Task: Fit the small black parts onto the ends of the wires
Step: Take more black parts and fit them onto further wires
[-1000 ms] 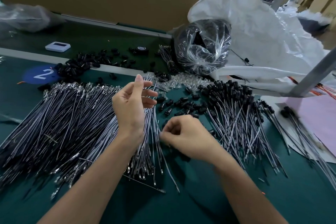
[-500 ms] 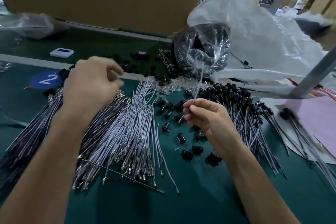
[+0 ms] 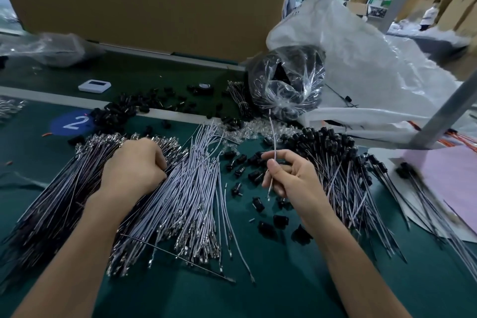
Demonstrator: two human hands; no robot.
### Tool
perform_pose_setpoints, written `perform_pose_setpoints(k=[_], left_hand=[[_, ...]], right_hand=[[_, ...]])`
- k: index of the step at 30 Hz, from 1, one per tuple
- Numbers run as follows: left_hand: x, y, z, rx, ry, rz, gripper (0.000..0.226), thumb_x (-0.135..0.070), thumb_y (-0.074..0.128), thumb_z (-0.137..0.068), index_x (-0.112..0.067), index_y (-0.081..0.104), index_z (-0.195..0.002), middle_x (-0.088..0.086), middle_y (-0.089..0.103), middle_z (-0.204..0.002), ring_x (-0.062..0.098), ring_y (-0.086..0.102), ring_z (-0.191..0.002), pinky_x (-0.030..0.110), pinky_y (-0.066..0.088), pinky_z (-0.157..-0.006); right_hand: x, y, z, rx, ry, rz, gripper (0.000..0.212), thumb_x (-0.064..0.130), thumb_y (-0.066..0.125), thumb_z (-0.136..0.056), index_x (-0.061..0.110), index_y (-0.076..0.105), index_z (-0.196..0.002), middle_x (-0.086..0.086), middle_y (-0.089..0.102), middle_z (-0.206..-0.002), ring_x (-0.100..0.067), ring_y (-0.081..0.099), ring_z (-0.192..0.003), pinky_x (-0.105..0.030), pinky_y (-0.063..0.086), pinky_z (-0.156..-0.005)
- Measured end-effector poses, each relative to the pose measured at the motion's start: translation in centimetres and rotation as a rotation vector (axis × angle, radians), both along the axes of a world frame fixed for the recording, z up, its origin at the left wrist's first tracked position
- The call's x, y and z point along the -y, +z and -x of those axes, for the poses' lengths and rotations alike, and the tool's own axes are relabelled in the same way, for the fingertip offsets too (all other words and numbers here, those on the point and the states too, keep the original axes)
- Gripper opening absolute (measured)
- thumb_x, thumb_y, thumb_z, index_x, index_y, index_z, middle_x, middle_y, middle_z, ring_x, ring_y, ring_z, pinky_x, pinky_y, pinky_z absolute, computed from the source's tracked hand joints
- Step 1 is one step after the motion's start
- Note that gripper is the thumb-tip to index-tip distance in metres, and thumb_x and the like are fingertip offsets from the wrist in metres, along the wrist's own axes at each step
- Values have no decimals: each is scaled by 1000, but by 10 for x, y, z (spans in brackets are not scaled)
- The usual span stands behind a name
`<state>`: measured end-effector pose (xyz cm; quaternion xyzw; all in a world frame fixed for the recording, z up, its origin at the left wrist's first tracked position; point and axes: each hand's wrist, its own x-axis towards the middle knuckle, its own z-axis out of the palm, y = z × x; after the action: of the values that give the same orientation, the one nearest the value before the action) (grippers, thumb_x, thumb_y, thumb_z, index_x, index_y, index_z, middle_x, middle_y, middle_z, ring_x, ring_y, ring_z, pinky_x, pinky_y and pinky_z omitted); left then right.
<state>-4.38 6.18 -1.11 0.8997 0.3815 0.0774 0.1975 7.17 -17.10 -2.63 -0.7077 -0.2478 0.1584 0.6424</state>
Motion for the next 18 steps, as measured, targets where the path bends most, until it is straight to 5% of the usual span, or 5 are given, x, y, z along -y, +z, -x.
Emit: perform_pose_setpoints(k=[7, 10, 13, 18], left_hand=[[-2, 6, 2, 156, -8, -58, 15, -8, 65, -89, -18, 75, -93, 1, 68, -80, 22, 63, -78, 33, 53, -72], [12, 27, 3, 400, -173, 304, 12, -5, 73, -85, -15, 78, -82, 0, 69, -69, 7, 63, -55, 17, 49, -49], [31, 42, -4, 624, -355, 749, 10, -8, 73, -80, -15, 80, -78, 6, 75, -75, 8, 65, -56, 16, 52, -51], [69, 20, -41, 761, -273, 1043, 6, -7, 74, -75, -7, 78, -80, 13, 75, -77, 14, 68, -58, 20, 55, -53]], right_hand=[[-1, -2, -1, -3, -91, -37, 25, 15, 48, -102, 7, 65, -84, -4, 65, -68, -6, 46, -50, -14, 39, -50], [-1, -3, -1, 51, -94, -30, 28, 18, 48, -102, 6, 67, -84, -3, 62, -64, -7, 44, -48, -16, 37, -48], [-1, -2, 2, 117, -58, -85, 17, 12, 50, -101, 9, 66, -97, -3, 65, -63, -9, 43, -45, -16, 36, -45], [-2, -3, 7, 207, -106, -134, 16, 15, 59, -96, 10, 72, -89, -6, 70, -69, -2, 57, -53, -12, 42, -52]])
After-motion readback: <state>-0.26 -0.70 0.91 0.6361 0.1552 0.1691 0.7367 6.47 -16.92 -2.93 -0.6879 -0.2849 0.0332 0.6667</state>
